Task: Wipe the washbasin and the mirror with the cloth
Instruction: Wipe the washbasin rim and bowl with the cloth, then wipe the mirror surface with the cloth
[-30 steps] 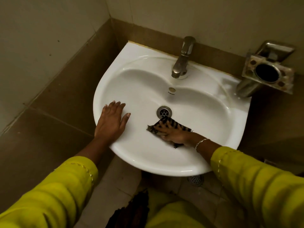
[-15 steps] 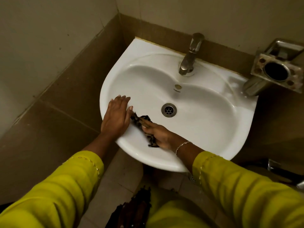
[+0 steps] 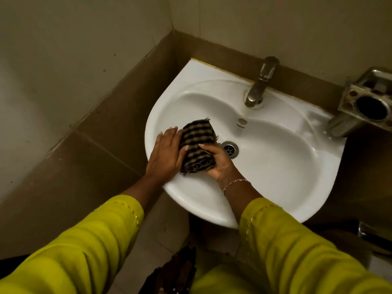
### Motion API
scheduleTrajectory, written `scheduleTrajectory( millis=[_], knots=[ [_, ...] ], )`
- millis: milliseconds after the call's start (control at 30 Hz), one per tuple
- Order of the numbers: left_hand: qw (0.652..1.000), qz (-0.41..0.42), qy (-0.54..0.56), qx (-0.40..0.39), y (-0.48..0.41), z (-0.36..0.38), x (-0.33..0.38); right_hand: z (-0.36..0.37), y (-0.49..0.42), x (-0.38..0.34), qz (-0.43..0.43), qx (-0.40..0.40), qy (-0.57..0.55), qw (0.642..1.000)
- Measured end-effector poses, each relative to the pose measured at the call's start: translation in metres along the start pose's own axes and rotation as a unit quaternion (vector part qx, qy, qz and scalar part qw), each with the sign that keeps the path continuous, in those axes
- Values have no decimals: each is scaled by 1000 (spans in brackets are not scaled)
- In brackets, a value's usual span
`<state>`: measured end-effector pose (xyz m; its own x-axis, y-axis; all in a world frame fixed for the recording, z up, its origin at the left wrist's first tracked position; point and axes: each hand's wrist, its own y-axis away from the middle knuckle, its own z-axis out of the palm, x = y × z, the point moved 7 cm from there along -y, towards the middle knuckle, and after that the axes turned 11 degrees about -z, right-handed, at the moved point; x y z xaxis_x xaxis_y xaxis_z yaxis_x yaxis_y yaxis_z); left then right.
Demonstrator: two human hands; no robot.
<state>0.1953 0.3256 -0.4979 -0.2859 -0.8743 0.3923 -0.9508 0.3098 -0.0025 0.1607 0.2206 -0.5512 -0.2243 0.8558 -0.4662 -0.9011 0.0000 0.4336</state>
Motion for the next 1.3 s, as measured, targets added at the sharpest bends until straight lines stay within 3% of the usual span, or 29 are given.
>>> scheduleTrajectory(
  millis=[233, 533, 800, 967, 1300],
  knots=[
    [998, 17, 38, 49, -2, -31, 15, 20, 2, -35, -66, 18, -11, 998],
    [971, 136, 50, 192, -39, -139, 101, 108, 34, -127, -175, -77, -53, 980],
    [923, 230, 38, 305, -52, -248, 177, 209, 92, -214, -273, -146, -56, 949],
    [874, 288, 39, 389, -48, -331, 225, 274, 142, -260, -316, -218, -40, 923],
    [795, 344, 64, 496, -77, -457, 280, 378, 217, -342, -431, -316, -82, 841]
  ],
)
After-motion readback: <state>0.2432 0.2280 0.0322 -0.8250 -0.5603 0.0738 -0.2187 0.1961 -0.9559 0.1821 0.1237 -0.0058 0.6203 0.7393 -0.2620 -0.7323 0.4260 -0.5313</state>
